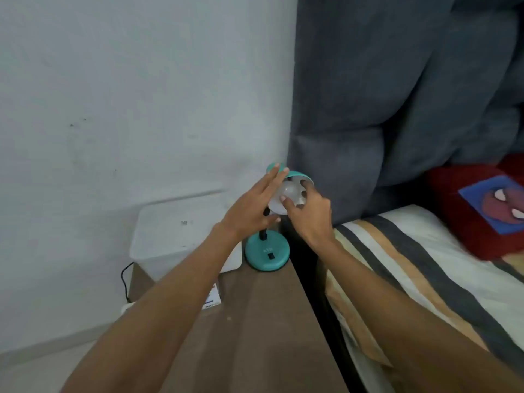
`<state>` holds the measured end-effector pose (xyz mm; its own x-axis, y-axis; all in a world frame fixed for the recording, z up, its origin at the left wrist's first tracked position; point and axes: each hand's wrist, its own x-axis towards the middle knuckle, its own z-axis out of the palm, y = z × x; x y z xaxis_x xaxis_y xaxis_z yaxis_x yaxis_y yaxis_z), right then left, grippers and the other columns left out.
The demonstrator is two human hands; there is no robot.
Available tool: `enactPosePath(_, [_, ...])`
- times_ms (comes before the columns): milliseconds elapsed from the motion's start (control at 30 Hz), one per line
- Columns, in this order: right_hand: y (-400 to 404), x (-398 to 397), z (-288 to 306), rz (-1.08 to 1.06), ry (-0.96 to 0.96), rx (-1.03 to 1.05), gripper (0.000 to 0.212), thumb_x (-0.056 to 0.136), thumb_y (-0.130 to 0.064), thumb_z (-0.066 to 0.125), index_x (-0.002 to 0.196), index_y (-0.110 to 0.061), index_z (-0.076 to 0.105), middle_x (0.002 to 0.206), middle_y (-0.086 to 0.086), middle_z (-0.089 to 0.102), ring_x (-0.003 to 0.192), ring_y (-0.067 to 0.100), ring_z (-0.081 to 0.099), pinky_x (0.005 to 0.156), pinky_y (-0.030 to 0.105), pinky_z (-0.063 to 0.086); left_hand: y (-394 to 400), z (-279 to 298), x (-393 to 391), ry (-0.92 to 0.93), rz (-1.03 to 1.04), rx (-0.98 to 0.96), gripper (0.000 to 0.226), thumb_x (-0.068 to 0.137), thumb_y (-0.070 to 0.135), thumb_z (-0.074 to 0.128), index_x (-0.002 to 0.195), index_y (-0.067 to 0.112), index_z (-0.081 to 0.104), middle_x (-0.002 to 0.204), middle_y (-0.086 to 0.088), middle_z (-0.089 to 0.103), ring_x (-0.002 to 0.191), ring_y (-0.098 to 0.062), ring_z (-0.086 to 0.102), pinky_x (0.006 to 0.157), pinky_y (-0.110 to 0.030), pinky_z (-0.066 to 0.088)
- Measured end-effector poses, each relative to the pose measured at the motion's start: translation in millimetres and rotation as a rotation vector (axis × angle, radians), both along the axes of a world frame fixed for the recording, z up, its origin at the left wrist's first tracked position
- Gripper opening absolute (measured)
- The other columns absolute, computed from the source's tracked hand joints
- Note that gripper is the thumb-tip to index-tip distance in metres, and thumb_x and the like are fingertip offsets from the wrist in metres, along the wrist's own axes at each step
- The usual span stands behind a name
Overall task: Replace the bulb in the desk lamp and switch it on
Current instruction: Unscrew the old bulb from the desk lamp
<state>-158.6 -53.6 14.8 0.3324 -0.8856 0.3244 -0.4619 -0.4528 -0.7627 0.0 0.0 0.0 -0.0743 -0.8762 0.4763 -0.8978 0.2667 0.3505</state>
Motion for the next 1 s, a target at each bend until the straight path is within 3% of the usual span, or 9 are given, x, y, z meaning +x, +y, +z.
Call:
enactPosePath(133, [-3,14,-3,-0.051,-0.048,0.045,0.057,0.086,-0.042,0.070,0.134,-0.015,0.055,0.116,0.012,0.069,0.102,0.029,0.067,0.088,0.034,0.051,-7,-4,5,0.026,0.026,-0.004,0.106,0.083,0.010,0.082,0.162,0.029,0.015,0.170,-0.001,0.021,0.146,-0.031,0.043,0.103,-0.051,0.053])
enactPosePath(333, [-2,20,-19,0.014,0.228,-0.372,0.066,0.079,-0.006,0.074,0.140,-0.010,0.049,0.133,0.018,0.049,0.119,0.039,0.051,0.084,0.047,0.056,-6,-6,13,0.020,0.009,0.028,0.102,0.084,0.013,0.082,0.163,0.025,0.018,0.169,-0.003,0.024,0.143,-0.033,0.046,0.106,-0.050,0.051])
enactPosePath(400, [-3,19,-22,0.026,0.183,-0.376,0.066,0.081,-0.009,0.073,0.141,-0.009,0.046,0.137,0.018,0.046,0.123,0.036,0.049,0.090,0.045,0.053,-7,-6,14,0.020,0.011,0.037,0.104,0.083,0.011,0.082,0.163,0.027,0.016,0.169,-0.002,0.024,0.142,-0.034,0.048,0.107,-0.051,0.050])
enactPosePath(533, [-7,22,-22,-0.044,0.040,-0.188,0.058,0.088,-0.024,0.070,0.138,-0.005,0.047,0.133,0.016,0.057,0.115,0.033,0.059,0.094,0.041,0.049,-9,-6,15,0.008,-0.009,0.040,0.112,0.081,0.007,0.082,0.160,0.036,0.010,0.170,-0.001,0.023,0.137,-0.038,0.052,0.105,-0.054,0.051])
enactPosePath(667, [-7,20,-25,0.037,0.215,-0.403,0.067,0.079,-0.006,0.078,0.139,0.001,0.049,0.133,0.020,0.056,0.125,0.037,0.053,0.093,0.046,0.054,-10,-7,13,0.024,-0.003,0.022,0.109,0.082,0.008,0.083,0.161,0.033,0.013,0.169,-0.002,0.025,0.139,-0.037,0.050,0.107,-0.053,0.050])
enactPosePath(733, [-7,17,-29,0.051,0.191,-0.434,0.070,0.079,-0.005,0.077,0.141,0.001,0.046,0.137,0.020,0.053,0.129,0.035,0.049,0.096,0.043,0.052,-10,-7,14,0.021,-0.001,0.019,0.107,0.083,0.009,0.082,0.161,0.032,0.014,0.169,-0.002,0.025,0.139,-0.036,0.050,0.107,-0.053,0.050])
enactPosePath(867, [-5,21,-32,-0.046,0.016,-0.197,0.061,0.089,-0.025,0.070,0.141,-0.005,0.044,0.134,0.018,0.056,0.117,0.035,0.058,0.094,0.042,0.049,-11,-8,15,0.033,-0.002,0.038,0.106,0.083,0.009,0.081,0.161,0.034,0.013,0.169,0.000,0.025,0.142,-0.034,0.047,0.107,-0.052,0.050])
enactPosePath(933, [-7,23,-28,-0.066,0.055,-0.191,0.058,0.086,-0.019,0.072,0.138,-0.007,0.048,0.127,0.017,0.060,0.109,0.037,0.061,0.088,0.044,0.052,-10,-8,14,0.034,0.003,0.041,0.106,0.084,0.010,0.081,0.161,0.034,0.014,0.169,0.000,0.025,0.142,-0.033,0.048,0.108,-0.051,0.049])
enactPosePath(1000, [-6,22,-28,-0.005,0.154,-0.334,0.067,0.080,-0.004,0.075,0.141,-0.009,0.046,0.133,0.016,0.053,0.115,0.037,0.054,0.084,0.047,0.055,-9,-7,14,0.037,0.004,0.031,0.105,0.085,0.011,0.081,0.161,0.033,0.014,0.169,-0.001,0.025,0.140,-0.034,0.049,0.109,-0.049,0.049])
